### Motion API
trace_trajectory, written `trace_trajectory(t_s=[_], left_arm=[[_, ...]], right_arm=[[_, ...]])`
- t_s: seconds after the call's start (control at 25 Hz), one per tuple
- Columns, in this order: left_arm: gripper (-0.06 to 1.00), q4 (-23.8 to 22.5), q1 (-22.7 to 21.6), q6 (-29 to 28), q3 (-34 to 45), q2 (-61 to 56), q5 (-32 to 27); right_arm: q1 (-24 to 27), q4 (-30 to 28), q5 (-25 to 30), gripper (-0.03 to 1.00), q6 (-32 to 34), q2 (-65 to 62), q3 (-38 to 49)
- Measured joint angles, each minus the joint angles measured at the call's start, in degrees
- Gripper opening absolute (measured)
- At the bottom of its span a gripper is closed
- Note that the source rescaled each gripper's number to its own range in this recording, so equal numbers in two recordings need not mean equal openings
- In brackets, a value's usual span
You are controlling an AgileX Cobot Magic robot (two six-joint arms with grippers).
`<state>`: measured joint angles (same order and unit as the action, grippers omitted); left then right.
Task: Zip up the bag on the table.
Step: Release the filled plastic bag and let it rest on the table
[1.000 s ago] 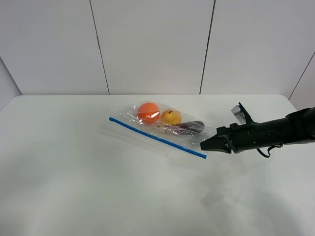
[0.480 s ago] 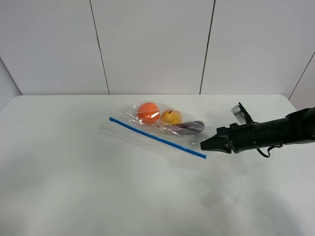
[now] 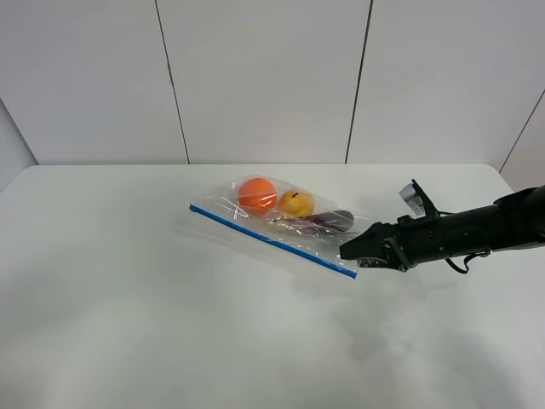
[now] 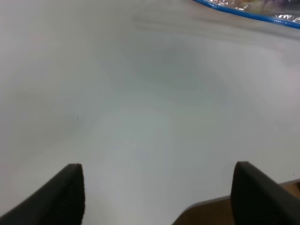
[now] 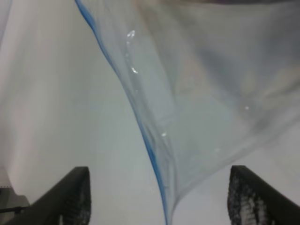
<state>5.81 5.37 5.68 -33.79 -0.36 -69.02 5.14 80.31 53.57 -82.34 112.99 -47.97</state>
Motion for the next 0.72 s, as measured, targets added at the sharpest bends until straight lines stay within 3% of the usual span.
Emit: trace_trajectory(t_s=[0.44,0.56,0.72], left_arm=[[1.0,0.05,0.0,0.0,0.0,0.0,0.0],[1.0,0.05,0.0,0.0,0.0,0.0,0.0],[1.0,0.05,0.0,0.0,0.0,0.0,0.0]], right_arm=[[0.0,-0.64,-1.16,0.89,0.0,-1.39,0.04],[0.0,-4.92,-4.05,0.89,0.77,-4.38,-0.91],[0.0,-16.58,-9.14,0.89,7.15,-9.3,-3.47]])
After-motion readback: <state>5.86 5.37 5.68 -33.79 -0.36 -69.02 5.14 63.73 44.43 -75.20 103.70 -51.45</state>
